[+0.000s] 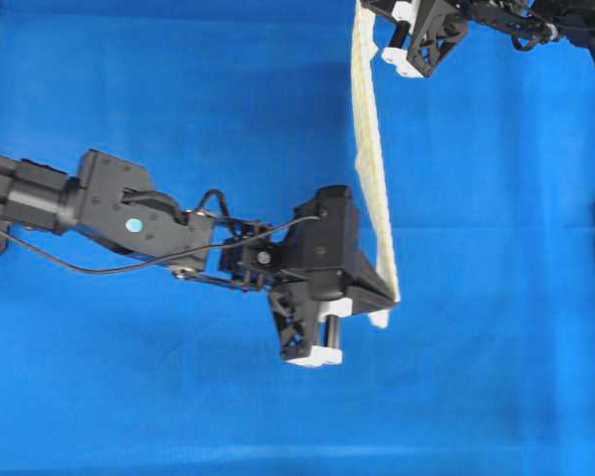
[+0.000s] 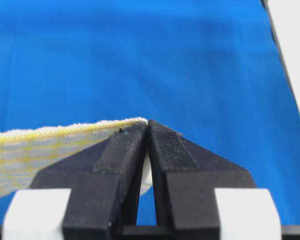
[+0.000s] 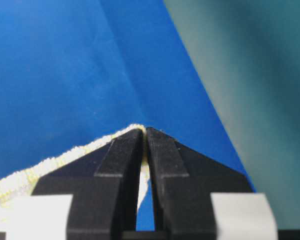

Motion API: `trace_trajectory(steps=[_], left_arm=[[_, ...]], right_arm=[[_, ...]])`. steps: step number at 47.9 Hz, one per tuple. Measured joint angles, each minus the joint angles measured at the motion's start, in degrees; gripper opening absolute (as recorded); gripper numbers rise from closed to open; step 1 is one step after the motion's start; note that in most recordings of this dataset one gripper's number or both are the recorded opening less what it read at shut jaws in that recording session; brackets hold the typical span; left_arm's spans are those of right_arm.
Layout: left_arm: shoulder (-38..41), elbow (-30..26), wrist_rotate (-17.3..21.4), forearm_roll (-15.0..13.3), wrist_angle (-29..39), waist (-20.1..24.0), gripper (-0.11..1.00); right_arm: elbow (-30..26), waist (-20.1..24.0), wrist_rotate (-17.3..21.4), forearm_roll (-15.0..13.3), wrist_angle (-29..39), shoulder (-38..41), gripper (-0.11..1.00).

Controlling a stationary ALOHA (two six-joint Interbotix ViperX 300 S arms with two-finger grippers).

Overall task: Fold the yellow towel.
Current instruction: 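Lift the strip and rotate it to lie lengthwise, right gripper moving far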

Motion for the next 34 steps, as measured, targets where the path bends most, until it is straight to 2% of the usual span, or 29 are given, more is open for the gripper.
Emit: trace_trajectory(steps=[6,18,34], left_arm=[[1.67,-1.85,1.05,0.0,0.09,0.18,0.02],[2.37,-1.85,1.93,0.0,0.09,0.26,0.02],[1.23,3.25,2.02,0.0,0.0,-0.35,0.02]], right_arm=[[0.0,0.0,-0.09,-0.18,0.09,-0.09,0.03],[0.0,0.0,-0.09,-0.35,0.0,0.0,0.03],[-0.09,-0.09,0.26,-0.35,0.0,2.64,0.03]])
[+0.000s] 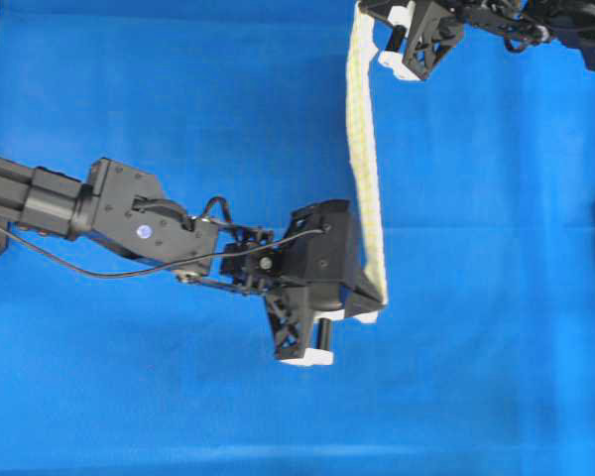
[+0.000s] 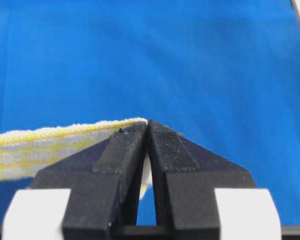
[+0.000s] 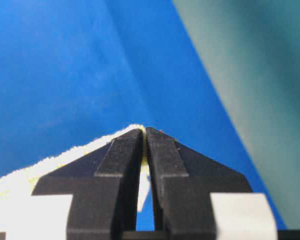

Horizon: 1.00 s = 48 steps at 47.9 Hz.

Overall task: Fold the yellow towel.
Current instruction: 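Lift the strip and rotate it to lie lengthwise, right gripper moving far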

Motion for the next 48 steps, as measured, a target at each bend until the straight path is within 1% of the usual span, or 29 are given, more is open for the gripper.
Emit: trace_trajectory(steps=[15,27,37,48], left_arm=[[-3.43,7.29,-0.18,-0.35,-3.69,-0.62,0.02],[-5.71,11.51,-0.26,-0.35,-4.31,-1.32,0.02],[-7.03,14.15,-0.26,-0.35,-4.31,-1.49,0.02],[-7.29,14.59,-0.26,-0.35,-4.39,-2.02,0.02]], right_arm=[[-4.66,0.7,0.09,0.0,-0.09,5.19,0.03],[-7.38,1.49,0.26,0.0,-0.09,7.91,0.03],[-8.17,1.58,0.53,0.0,-0.09,9.4,0.03],[-8.61,2.55,0.44,0.0,-0.09,10.46,0.03]])
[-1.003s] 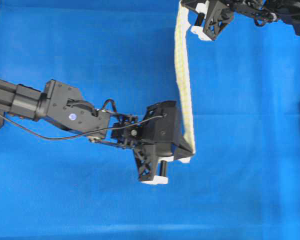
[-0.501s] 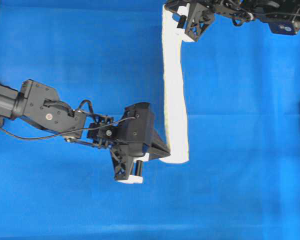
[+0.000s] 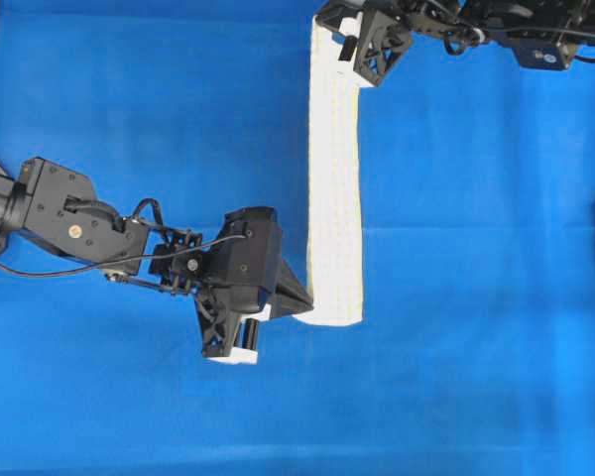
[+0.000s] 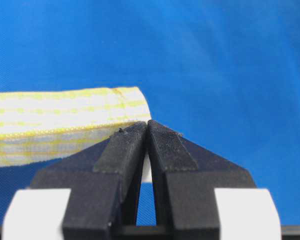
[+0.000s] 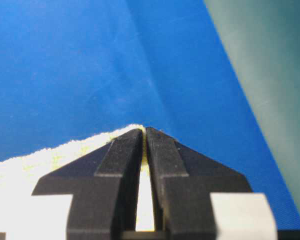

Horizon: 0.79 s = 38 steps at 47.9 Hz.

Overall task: Fold the yellow towel.
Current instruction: 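Lift the strip and rotate it to lie lengthwise, right gripper moving far, then lower the strip, open both grippers and move them aside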

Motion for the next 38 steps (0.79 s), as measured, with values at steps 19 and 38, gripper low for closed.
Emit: trace_trajectory(steps=[19,38], left_arm=[[0.44,0.0,-0.09,0.0,0.0,-1.67,0.38],[-0.09,0.09,0.35,0.0,0.26,-0.44,0.48]], right_arm=[[-1.49,-0.26,-0.53,0.0,-0.18,1.49,0.33],[-1.58,0.79,-1.23,-1.67,-0.26,1.41,0.69]])
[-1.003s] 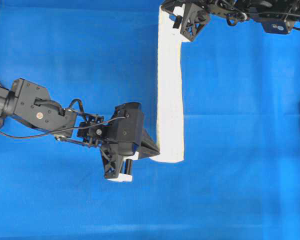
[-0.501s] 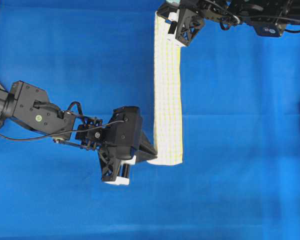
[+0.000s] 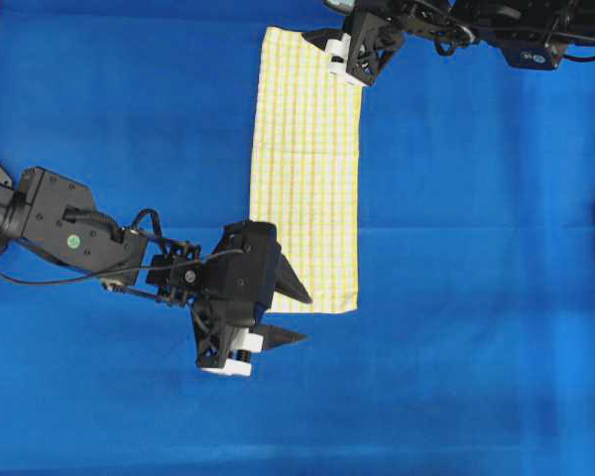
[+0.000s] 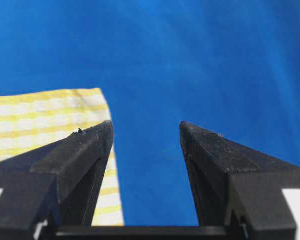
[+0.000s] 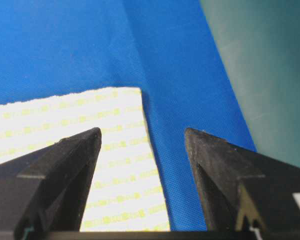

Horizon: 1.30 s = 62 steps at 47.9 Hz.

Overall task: Fold the yellow towel.
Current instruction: 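Lower the strip, open both grippers and move them aside, then grasp the far corners of the vertical strip with both grippers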

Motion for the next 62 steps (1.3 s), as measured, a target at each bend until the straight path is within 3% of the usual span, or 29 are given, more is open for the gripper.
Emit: trace_trajectory(steps=[13,28,41,53,62], left_arm=[[-6.15,2.9,2.11,0.18,3.52,4.83,0.48],[-15.47,9.4,6.59,0.18,4.13,15.21,0.48],[-17.31,11.34,6.59,0.09,4.13,21.45,0.64],[-16.87,11.43,6.5,0.18,3.96,23.82,0.69],[-12.66,11.43,6.33,0.09,-1.14,29.97,0.75]], right_arm=[[2.02,0.0,0.79,-0.18,1.05,-4.04,0.69],[13.36,0.18,1.49,1.85,0.88,-15.47,0.69],[22.06,3.34,3.96,4.31,-2.46,-23.2,0.7],[22.85,3.69,5.71,4.48,-3.43,-23.91,0.75],[20.48,1.93,6.5,6.06,-5.27,-18.72,0.78]])
